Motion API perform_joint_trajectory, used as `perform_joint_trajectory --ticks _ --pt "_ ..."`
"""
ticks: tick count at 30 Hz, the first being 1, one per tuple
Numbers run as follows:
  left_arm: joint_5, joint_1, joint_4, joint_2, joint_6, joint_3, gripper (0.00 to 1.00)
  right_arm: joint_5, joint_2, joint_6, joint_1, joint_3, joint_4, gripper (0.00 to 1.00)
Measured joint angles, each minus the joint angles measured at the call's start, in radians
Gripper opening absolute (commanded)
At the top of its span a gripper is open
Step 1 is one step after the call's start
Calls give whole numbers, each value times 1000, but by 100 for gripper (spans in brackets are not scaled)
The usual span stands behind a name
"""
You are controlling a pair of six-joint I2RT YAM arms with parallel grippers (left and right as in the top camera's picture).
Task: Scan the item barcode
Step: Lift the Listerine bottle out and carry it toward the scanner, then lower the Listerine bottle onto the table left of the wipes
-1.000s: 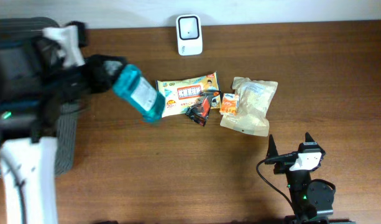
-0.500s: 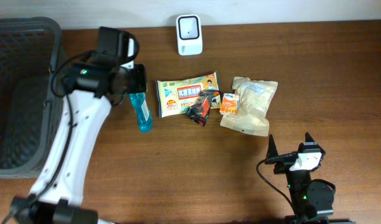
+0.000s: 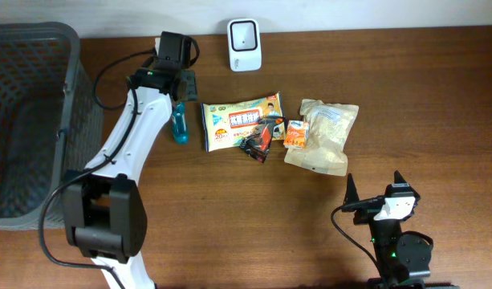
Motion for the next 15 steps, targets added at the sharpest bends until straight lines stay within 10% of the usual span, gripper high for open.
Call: perform_joint_trajectory --ticks 15 --pt "3 45 79 0 -51 0 28 0 0 0 0 0 0 99"
